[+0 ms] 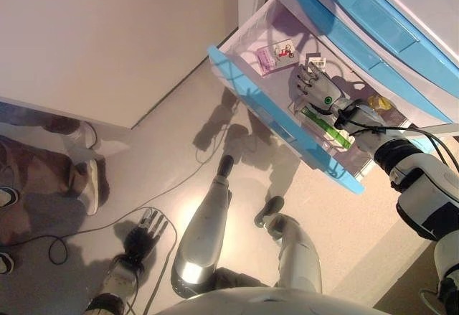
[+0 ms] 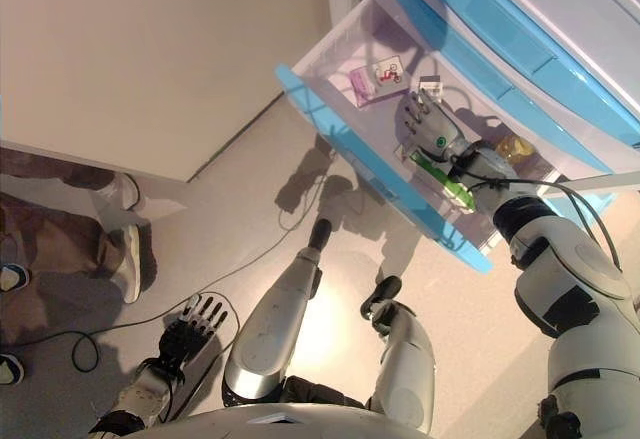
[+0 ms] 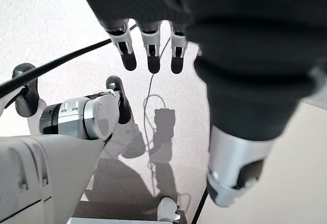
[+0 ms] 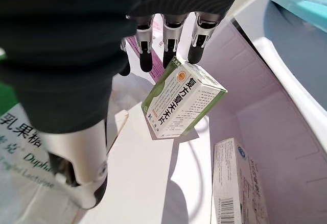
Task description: Open the drawer and pick up the medicine
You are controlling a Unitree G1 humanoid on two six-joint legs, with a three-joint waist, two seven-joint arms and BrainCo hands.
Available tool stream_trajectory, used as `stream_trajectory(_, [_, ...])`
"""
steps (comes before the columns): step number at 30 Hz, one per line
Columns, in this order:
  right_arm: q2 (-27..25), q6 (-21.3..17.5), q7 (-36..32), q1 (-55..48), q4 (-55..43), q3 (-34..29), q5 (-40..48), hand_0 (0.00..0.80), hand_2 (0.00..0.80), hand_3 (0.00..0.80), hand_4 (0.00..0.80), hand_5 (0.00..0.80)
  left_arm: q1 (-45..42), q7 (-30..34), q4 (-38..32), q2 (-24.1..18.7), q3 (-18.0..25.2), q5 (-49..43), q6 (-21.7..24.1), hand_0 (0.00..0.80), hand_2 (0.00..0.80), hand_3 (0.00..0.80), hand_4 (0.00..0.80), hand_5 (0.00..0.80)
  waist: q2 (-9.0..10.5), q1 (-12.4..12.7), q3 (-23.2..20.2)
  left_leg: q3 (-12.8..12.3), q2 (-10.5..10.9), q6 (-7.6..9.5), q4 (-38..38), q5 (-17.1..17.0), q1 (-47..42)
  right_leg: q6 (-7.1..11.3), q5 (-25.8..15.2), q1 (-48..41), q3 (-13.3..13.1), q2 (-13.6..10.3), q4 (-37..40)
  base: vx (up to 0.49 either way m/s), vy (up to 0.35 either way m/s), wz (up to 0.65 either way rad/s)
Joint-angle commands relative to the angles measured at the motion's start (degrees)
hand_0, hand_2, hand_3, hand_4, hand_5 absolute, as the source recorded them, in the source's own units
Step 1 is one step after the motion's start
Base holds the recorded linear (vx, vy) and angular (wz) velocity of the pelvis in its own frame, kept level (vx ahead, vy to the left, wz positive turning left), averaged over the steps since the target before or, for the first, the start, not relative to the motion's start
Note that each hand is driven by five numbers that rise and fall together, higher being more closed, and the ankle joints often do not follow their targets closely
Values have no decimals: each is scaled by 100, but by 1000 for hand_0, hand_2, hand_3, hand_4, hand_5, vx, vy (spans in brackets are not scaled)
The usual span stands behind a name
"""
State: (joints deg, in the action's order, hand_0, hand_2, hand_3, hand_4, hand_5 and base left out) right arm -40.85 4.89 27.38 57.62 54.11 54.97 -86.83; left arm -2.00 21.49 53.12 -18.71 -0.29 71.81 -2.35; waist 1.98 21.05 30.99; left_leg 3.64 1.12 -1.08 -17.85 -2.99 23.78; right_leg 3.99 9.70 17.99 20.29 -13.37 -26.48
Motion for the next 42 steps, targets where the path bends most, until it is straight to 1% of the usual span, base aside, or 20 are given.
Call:
stream_trajectory(1, [38, 311, 204, 225, 59, 62, -63, 88, 88, 88, 88, 88, -309, 80, -24, -31, -254, -227, -2, 0, 0, 0, 0, 0, -217, 88, -119, -210, 345, 397, -519, 900, 100, 358, -576, 317, -77, 54, -86, 0, 0, 0])
stream_trajectory(2, [47, 312, 195, 237, 78, 57, -99, 420, 420, 420, 420, 420, -315, 76, -23, -36, -259, -221, -4, 0, 0, 0, 0, 0, -222, 91, -119, -208, 344, 398, -515, 895, 97, 356, -574, 315, -79, 55, -89, 0, 0, 0])
stream_trajectory(3, [57, 307, 193, 262, 116, 52, -128, 800, 800, 800, 800, 800, -310, 68, -20, -36, -260, -216, -4, 0, 0, 0, 0, 0, -224, 94, -119, -207, 346, 393, -510, 890, 94, 357, -575, 310, -84, 58, -83, 0, 0, 0])
stream_trajectory(13, [61, 344, 167, 140, 170, -17, -412, 800, 800, 800, 800, 800, -327, 91, -7, -25, -229, -197, 6, 0, 0, 0, 0, 0, -218, 93, -119, -206, 343, 396, -453, 872, 26, 366, -585, 243, -78, 50, -36, 0, 0, 0])
stream_trajectory(20, [67, 338, 155, 123, 197, -31, -422, 800, 800, 800, 800, 800, -287, 98, 13, -40, -222, -188, -6, 0, 0, 0, 0, 0, -195, 82, -119, -228, 331, 391, -425, 862, -17, 376, -601, 196, -74, 49, -2, 0, 0, 0])
stream_trajectory(24, [45, 306, 148, 108, 115, -56, -278, 800, 800, 800, 800, 800, -317, 80, -15, -30, -217, -203, 11, 0, 0, 0, 0, 0, -182, 73, -119, -235, 315, 394, -401, 856, -51, 377, -608, 172, -77, 51, 4, 0, 0, 0])
stream_trajectory(25, [41, 285, 138, 120, 93, -57, -191, 624, 624, 624, 624, 624, -321, 79, -23, -35, -215, -206, 8, 0, 0, 0, 0, 0, -179, 72, -119, -239, 310, 393, -390, 852, -58, 379, -612, 166, -77, 53, 12, 0, 0, 0])
stream_trajectory(26, [35, 279, 101, 137, 77, -53, -97, 351, 351, 351, 351, 351, -324, 80, -27, -39, -210, -209, 5, 0, 0, 0, 0, 0, -176, 70, -119, -241, 307, 393, -382, 848, -63, 379, -615, 161, -77, 57, 18, 0, 0, 0])
stream_trajectory(27, [33, 247, 52, 161, 36, -45, 119, 0, 0, 0, 0, 0, -326, 81, -28, -43, -206, -224, 2, 0, 0, 0, 0, 0, -167, 68, -119, -243, 305, 392, -369, 844, -74, 381, -621, 149, -80, 63, 33, 0, 0, 0])
stream_trajectory(29, [42, 166, -21, 230, 17, -22, 550, 0, 0, 0, 0, 0, -315, 73, -35, -54, -207, -226, -11, 0, 0, 0, 0, 0, -162, 63, -119, -247, 300, 393, -356, 842, -88, 383, -629, 141, -87, 70, 45, 0, 0, 0])
stream_trajectory(31, [41, 79, -137, 285, -77, -9, 1199, 0, 0, 0, 0, 0, -309, 30, -64, -52, -201, -229, -25, 0, 0, 0, 0, 0, -153, 51, -119, -262, 290, 391, -354, 841, -95, 383, -637, 133, -91, 71, 54, 0, 0, 0])
stream_trajectory(32, [43, -5, -270, 337, -122, 0, 1800, 0, 0, 0, 0, 0, -300, 5, -83, -57, -191, -243, -40, 0, 0, 0, 0, 0, -145, 45, -119, -266, 284, 384, -351, 843, -104, 387, -641, 124, -101, 73, 62, 0, 0, 0])
stream_trajectory(35, [-18, -74, -419, 481, -371, 32, 2692, 0, 0, 0, 0, 0, -276, -36, -109, -94, -192, -201, -55, 0, 0, 0, 0, 0, -103, 6, -119, -279, 264, 375, -343, 855, -125, 403, -672, 102, -129, 88, 101, -4, -6, -1])
stream_trajectory(38, [-110, -61, -595, 619, -723, 24, 2942, 0, 0, 0, 0, 0, -279, -69, -151, -114, -162, -161, -50, 0, 0, 0, 0, 0, -60, -38, -119, -295, 238, 370, -339, 871, -142, 408, -695, 82, -156, 102, 132, 0, 0, 0])
stream_trajectory(42, [-287, 121, -853, 681, -1297, -26, 2787, 0, 0, 0, 0, 0, -342, -106, -240, -116, -101, -133, -42, 0, 0, 0, 0, 0, -7, -101, -119, -318, 213, 365, -325, 880, -170, 412, -714, 56, -196, 125, 160, 0, 0, 0])
